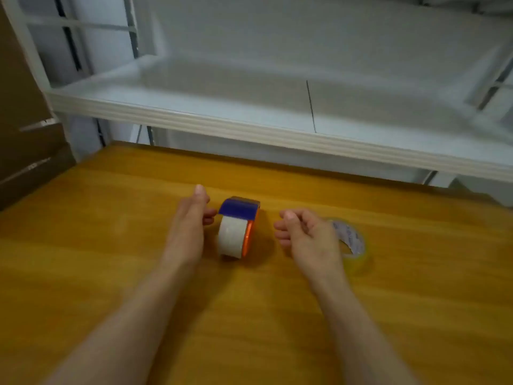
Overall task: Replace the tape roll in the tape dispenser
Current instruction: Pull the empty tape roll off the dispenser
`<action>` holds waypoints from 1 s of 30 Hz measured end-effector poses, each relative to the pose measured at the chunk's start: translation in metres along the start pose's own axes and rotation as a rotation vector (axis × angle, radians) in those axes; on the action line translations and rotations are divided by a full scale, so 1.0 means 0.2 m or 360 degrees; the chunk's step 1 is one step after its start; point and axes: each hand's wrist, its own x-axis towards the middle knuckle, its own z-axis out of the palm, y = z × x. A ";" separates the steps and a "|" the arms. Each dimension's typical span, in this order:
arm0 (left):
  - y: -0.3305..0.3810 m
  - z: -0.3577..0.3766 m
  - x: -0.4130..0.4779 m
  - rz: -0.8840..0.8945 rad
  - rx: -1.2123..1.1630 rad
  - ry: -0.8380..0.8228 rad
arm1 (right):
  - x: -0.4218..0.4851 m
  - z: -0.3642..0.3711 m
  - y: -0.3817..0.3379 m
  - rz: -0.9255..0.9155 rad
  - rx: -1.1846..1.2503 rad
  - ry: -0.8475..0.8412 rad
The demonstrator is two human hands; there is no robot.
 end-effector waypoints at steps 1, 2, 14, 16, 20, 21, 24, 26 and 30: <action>0.01 0.01 -0.01 -0.0064 0.0017 -0.0005 | -0.01 0.02 0.00 0.0030 -0.0014 -0.0057; 0.01 0.02 -0.01 -0.0072 0.0051 0.0005 | -0.02 0.03 0.00 0.0035 -0.0056 -0.0099; 0.06 0.07 -0.08 -0.0110 0.0088 -0.0239 | -0.06 0.13 0.00 0.0081 -0.0061 -0.0364; 0.06 0.09 -0.10 -0.0029 0.0017 -0.0280 | -0.06 0.13 0.00 0.0038 -0.0005 -0.0356; 0.04 0.11 -0.13 0.0350 0.0114 -0.0384 | -0.06 0.11 -0.03 -0.0096 0.0140 -0.0343; 0.02 0.12 -0.13 0.0487 0.0216 -0.0363 | -0.06 0.10 -0.03 -0.0112 0.0199 -0.0346; 0.00 0.12 -0.12 0.0942 0.0672 -0.0206 | -0.06 0.09 -0.04 -0.0097 0.0449 -0.0387; -0.01 0.13 -0.12 0.1078 0.0823 -0.0193 | -0.05 0.08 -0.04 -0.0081 0.0574 -0.0406; -0.01 0.14 -0.13 0.1161 0.0877 -0.0191 | -0.04 0.08 -0.04 -0.0098 0.0561 -0.0315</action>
